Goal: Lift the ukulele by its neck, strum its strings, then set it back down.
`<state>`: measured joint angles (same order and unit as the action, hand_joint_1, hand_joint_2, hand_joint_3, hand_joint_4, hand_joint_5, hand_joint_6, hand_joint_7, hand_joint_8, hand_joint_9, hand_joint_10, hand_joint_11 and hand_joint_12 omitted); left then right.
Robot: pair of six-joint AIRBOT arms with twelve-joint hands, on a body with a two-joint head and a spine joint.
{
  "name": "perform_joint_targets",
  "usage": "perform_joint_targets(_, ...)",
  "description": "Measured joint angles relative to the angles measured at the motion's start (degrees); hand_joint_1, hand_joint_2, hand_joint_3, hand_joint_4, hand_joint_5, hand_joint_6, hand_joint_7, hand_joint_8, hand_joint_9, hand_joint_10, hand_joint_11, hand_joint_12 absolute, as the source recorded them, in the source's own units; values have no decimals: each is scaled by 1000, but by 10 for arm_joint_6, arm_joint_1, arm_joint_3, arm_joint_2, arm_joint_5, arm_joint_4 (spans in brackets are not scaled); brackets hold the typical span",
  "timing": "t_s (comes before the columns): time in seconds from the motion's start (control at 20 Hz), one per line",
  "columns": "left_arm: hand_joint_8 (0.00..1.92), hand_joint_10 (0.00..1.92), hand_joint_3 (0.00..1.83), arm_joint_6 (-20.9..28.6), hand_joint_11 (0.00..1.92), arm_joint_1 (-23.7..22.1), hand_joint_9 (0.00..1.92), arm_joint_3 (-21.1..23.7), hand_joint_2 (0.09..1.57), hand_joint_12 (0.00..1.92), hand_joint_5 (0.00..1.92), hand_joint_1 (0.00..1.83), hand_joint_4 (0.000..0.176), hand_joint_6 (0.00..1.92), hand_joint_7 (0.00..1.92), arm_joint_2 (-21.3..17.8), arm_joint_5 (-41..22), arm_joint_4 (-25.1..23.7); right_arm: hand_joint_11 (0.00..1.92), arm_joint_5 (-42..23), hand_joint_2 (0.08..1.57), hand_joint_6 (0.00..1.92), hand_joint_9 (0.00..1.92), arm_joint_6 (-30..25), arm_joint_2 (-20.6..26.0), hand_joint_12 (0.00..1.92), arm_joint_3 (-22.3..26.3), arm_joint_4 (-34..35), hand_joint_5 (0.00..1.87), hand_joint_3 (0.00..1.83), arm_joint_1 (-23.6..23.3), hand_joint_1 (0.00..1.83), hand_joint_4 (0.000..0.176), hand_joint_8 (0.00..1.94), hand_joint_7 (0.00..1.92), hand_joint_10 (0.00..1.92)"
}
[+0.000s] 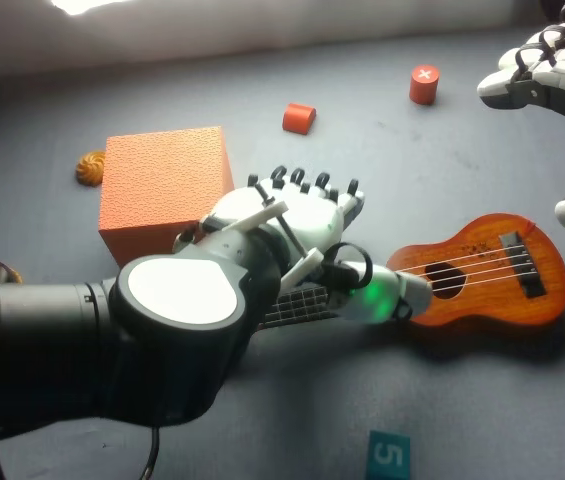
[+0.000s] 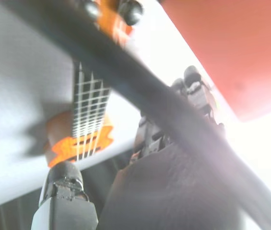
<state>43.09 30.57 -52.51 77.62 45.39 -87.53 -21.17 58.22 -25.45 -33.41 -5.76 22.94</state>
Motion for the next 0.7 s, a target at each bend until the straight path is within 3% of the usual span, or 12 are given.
perform_joint_targets(0.2, 0, 0, 0, -42, 0, -43, 0, -3, 999, 0, 0, 0, 71, 0, 0, -11, -22, -1, 0, 0, 1393, 395, 0, 0, 0, 533, 0, 0, 0, 2, 0, 217, 0, 1, 152, 338)
perform_joint_targets(0.55, 0, 0, 15, -240, 20, -164, 0, -5, 1063, 10, 0, 0, 65, 0, 0, -49, -14, 165, 0, 0, 1380, 430, 0, 2, 0, 788, 3, 0, 0, 0, 0, 222, 0, 5, 155, 394)
perform_joint_targets(0.6, 4, 12, 18, -276, 56, -184, 30, -3, 1073, 28, 8, 0, 59, 3, 12, -57, -14, 200, 0, 0, 1373, 467, 0, 2, 0, 938, 3, 0, 10, 0, 0, 235, 0, 13, 198, 495)
perform_joint_targets(0.65, 24, 12, 0, -297, 10, -196, 167, 1, 1108, 508, 138, 0, 49, 4, 154, -65, -16, 226, 0, 0, 1369, 602, 0, 2, 0, 1142, 3, 0, 33, 0, 0, 250, 0, 26, 256, 686)
perform_joint_targets(0.7, 41, 44, 0, -306, 1, -204, 285, 5, 1118, 838, 245, 0, 42, 30, 274, -72, -16, 242, 0, 0, 1371, 738, 12, 2, 0, 1400, 3, 0, 96, 0, 0, 237, 0, 57, 332, 870)
